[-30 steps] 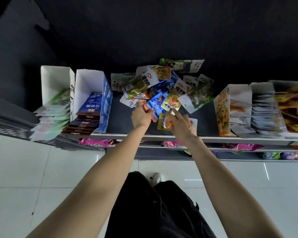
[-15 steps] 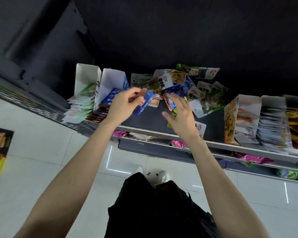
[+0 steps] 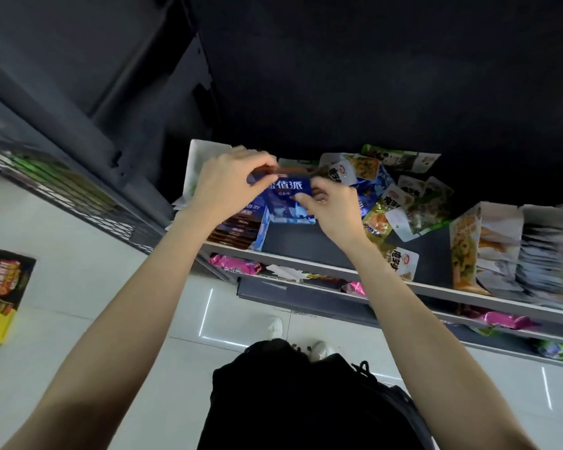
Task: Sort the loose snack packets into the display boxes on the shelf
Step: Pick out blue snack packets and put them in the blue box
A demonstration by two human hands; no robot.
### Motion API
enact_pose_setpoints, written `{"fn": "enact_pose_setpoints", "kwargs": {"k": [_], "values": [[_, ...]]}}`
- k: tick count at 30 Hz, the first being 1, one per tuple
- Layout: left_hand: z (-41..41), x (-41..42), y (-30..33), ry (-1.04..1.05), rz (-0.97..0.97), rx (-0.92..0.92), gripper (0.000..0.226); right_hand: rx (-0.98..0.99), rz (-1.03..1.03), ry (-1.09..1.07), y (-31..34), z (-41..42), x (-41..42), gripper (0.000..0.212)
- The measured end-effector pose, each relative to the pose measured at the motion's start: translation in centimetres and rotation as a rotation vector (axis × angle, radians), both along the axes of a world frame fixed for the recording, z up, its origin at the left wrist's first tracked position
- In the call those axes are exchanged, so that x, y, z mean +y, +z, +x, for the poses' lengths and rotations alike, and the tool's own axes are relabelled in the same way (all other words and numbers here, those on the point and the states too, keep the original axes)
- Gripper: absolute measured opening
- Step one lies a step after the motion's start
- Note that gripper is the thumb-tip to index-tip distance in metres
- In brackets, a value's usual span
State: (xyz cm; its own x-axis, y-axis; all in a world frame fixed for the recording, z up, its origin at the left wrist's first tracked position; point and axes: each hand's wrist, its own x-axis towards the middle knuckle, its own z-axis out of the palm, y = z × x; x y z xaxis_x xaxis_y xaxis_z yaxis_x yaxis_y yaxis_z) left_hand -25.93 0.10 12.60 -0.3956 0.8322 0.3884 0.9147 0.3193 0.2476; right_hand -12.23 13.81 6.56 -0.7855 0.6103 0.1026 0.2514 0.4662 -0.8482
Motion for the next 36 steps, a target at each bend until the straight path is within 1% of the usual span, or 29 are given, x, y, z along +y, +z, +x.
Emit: {"fn": "enact_pose_setpoints", "kwargs": {"k": [2, 5, 10, 14, 18, 20, 21, 22, 23, 25, 26, 28, 30, 33, 35, 36], "values": [[-1.2, -0.9, 0.1, -0.019, 0.113, 0.059, 0.011, 0.068, 0.092, -0.057, 0.0, -2.3, -1.1, 0.013], [-3.5, -2.1, -1.1, 0.007, 0.146, 0.053, 0.009, 0.128, 0.169, -0.085, -1.1, -5.3, -2.6, 0.012], [-5.7, -3.5, -4.3, 0.037, 0.125, -0.015, 0.006, 0.042, 0.166, -0.104, -3.4, -8.5, -3.7, 0.012], [-6.5, -4.7, -6.1, 0.074, 0.115, -0.002, 0.006, 0.073, 0.223, -0.055, -3.7, -9.6, -4.5, 0.015], [-6.9, -5.5, -5.9, 0.065, 0.239, 0.054, 0.002, 0.097, 0.243, -0.038, -3.2, -10.5, -5.2, 0.013], [-7.2, -5.7, -5.9, 0.069, 0.245, 0.056, 0.002, 0.079, 0.291, -0.018, -3.2, -10.8, -5.5, 0.010], [-7.4, -5.7, -5.9, 0.079, 0.204, 0.043, 0.003, 0.047, 0.327, -0.009, -3.4, -10.9, -5.5, 0.009], [-7.5, -5.6, -6.2, 0.086, 0.124, 0.030, 0.004, -0.017, 0.384, -0.005, -3.7, -10.8, -5.4, 0.009], [-7.5, -5.4, -6.5, 0.085, 0.003, 0.022, 0.004, -0.106, 0.470, -0.011, -4.2, -10.6, -5.3, 0.011], [-7.1, -4.6, -7.3, 0.042, -0.278, 0.053, 0.014, -0.297, 0.649, -0.018, -5.2, -10.1, -5.1, 0.024], [-6.8, -4.0, -7.8, 0.008, -0.382, 0.091, 0.020, -0.353, 0.676, -0.007, -5.7, -9.7, -5.0, 0.033], [-6.1, -2.8, -8.4, -0.025, -0.511, 0.171, 0.027, -0.340, 0.667, 0.014, -6.2, -9.0, -5.1, 0.044], [-5.8, -1.8, -8.8, -0.003, -0.584, 0.214, 0.029, -0.279, 0.626, 0.037, -6.4, -7.7, -5.4, 0.042], [-5.9, -0.9, -9.2, 0.064, -0.696, 0.175, 0.028, -0.177, 0.537, 0.023, -6.5, -5.0, -5.3, 0.034], [-5.5, -0.6, -9.2, 0.081, -0.715, 0.108, 0.037, -0.163, 0.444, -0.009, -6.5, -2.6, -4.4, 0.030], [-4.9, -0.4, -9.0, 0.074, -0.683, 0.088, 0.042, -0.170, 0.407, -0.032, -6.5, -1.3, -3.8, 0.028]]}}
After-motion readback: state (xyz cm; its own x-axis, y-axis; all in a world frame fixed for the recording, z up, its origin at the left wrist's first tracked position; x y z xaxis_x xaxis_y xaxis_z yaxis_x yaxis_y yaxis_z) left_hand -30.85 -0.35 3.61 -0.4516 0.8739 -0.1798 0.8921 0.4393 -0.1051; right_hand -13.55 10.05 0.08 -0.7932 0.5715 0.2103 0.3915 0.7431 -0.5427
